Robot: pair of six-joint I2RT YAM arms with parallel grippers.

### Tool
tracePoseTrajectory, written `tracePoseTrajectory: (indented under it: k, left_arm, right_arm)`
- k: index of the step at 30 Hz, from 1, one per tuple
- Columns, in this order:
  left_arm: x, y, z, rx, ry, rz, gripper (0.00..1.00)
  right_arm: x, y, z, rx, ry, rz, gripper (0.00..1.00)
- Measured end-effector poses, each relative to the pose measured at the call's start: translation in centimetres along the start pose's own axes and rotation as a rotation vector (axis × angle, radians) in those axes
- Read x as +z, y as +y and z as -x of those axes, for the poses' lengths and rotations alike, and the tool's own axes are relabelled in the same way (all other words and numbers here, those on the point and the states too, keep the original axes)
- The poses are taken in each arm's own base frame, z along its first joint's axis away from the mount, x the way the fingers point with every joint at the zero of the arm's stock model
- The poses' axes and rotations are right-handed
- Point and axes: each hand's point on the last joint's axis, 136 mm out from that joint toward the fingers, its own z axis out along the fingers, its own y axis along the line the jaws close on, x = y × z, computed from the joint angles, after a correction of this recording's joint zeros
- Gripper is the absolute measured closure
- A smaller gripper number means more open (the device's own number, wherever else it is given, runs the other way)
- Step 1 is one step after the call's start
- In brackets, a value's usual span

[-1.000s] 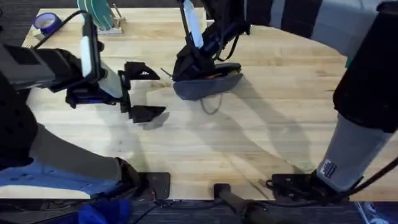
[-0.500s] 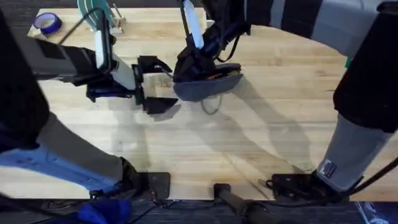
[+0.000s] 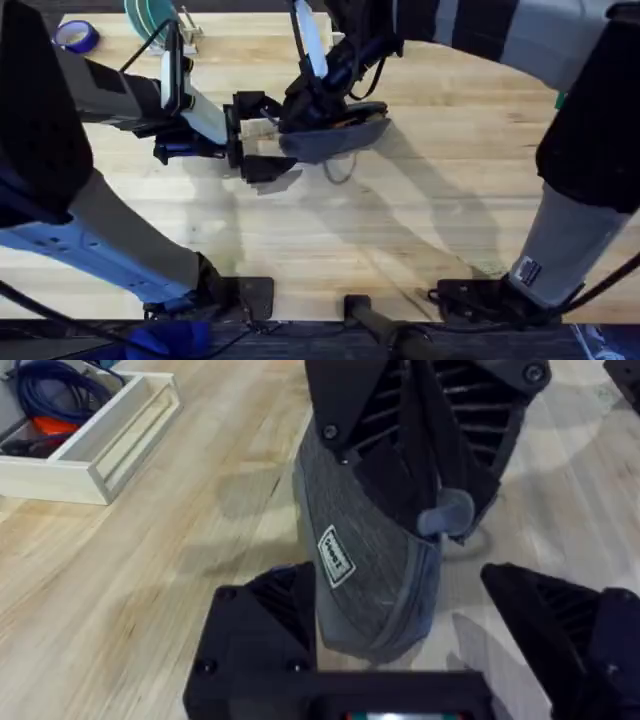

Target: Unzip the bag, pick up the pens from the table one at a time and place them inside, then zip the bag closed.

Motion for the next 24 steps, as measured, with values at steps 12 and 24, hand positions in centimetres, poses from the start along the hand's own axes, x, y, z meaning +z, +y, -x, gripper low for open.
tracePoseTrajectory:
  k: [12,24]
  left_arm:
    - [0.00,0.03,0.20,-0.002,-0.012,0.002,0.072]
    - [0.00,0.04,0.26,-0.010,-0.015,0.003,0.249]
  right_arm:
    - [0.00,0.00,0.01,0.000,0.000,0.000,0.968]
    - [0.00,0.04,0.05,0.000,-0.003,0.002,0.967]
